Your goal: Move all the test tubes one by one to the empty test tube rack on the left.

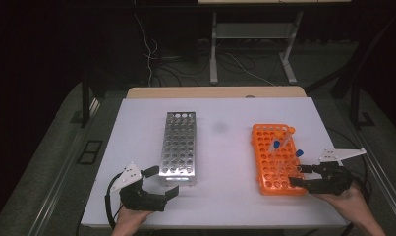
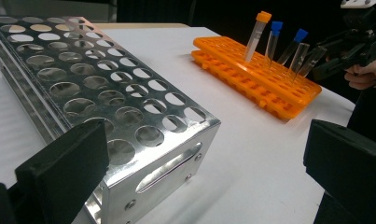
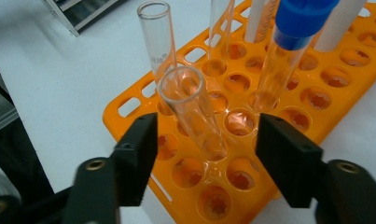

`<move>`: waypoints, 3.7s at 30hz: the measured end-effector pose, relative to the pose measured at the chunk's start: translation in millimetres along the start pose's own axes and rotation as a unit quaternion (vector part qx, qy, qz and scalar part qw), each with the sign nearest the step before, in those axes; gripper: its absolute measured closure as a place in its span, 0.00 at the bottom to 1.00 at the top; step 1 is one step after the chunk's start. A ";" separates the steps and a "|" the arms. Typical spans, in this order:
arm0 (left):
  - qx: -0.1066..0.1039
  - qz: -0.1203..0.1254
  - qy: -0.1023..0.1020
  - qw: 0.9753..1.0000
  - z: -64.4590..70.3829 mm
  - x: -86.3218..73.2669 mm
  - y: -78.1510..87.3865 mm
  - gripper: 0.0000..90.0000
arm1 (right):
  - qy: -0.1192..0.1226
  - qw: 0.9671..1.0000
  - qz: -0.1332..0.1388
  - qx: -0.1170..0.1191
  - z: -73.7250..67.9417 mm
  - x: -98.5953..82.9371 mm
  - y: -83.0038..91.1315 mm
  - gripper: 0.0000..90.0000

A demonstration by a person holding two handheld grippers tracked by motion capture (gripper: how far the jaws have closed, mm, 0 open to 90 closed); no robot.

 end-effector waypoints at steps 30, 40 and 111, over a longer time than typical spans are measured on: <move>-0.007 -0.008 -0.003 1.000 3.2 0.8 -1.9 0.00 | 0.056 0.997 0.016 -0.053 -8.7 13.1 9.1 0.84; -0.014 -0.012 -0.007 1.000 5.9 7.1 0.2 0.00 | 0.081 0.995 0.015 -0.048 -22.8 36.0 31.2 0.84; -0.186 -0.122 -0.076 0.972 43.9 132.5 -116.3 0.48 | 0.162 0.979 -0.046 0.114 -121.3 157.5 -39.8 0.84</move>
Point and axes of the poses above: each handheld gripper's, and its own axes: y roughly backward along the jaws, x roughly out of its top, z roughly to its right, the point moved 5 cm from there along -y, roughly forward along the jaws, and after that the axes turned 9 degrees about -x, right-handed, at the moved point
